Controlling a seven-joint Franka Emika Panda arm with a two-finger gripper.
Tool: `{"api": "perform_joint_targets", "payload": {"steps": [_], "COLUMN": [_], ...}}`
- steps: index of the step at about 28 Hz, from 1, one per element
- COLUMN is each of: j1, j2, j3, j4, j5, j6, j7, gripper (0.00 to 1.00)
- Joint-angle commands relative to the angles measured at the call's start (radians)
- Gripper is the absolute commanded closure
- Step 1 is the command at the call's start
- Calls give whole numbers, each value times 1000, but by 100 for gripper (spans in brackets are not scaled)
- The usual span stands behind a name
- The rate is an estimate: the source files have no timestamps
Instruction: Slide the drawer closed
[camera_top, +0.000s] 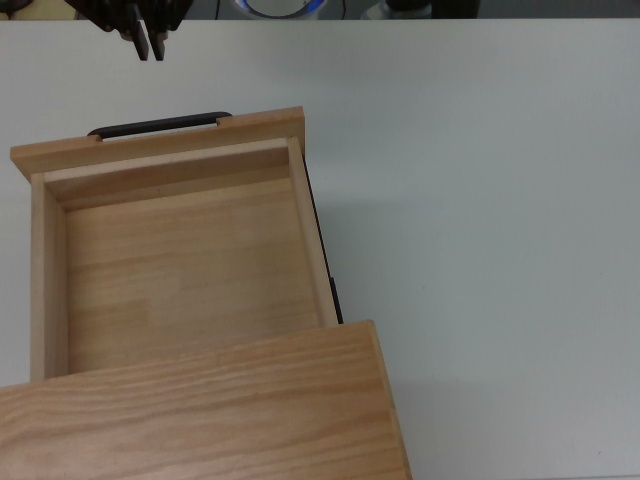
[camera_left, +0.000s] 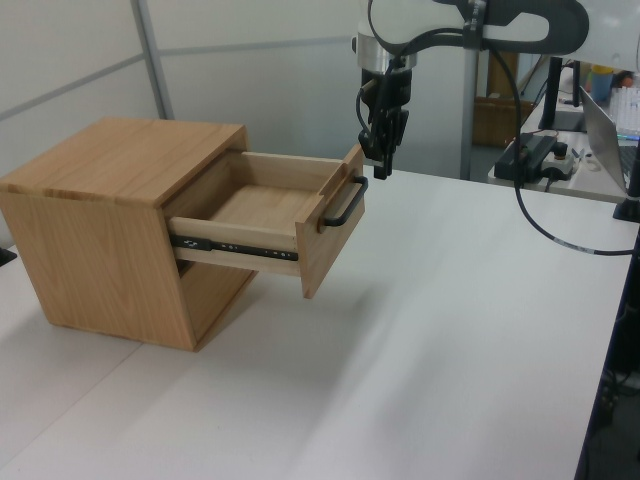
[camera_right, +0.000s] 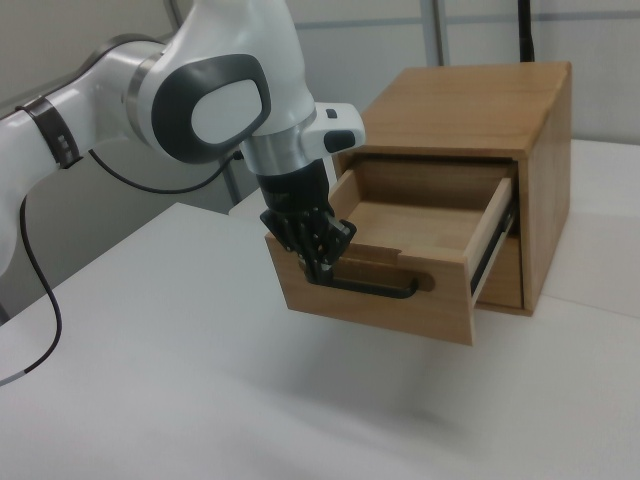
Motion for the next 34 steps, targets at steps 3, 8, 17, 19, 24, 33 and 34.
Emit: {"api": "perform_joint_targets", "payload": {"steps": [3, 8, 17, 19, 24, 33, 34], "j1": [-4, 9, 62, 69, 81, 88, 93], "j2": [5, 33, 94, 103, 131, 169, 172], "j3": [0, 6, 7, 7, 7, 8, 8], "j4": [-35, -37, -35, -34, -32, -26, -26], "j5": [9, -26, -90, -102, -121, -150, -153], "j6": [-6, -6, 11, 26, 79, 217, 230], "j7": [-41, -39, -23, -7, 33, 102, 105], "gripper": [100, 100, 100, 100, 100, 100, 100]}}
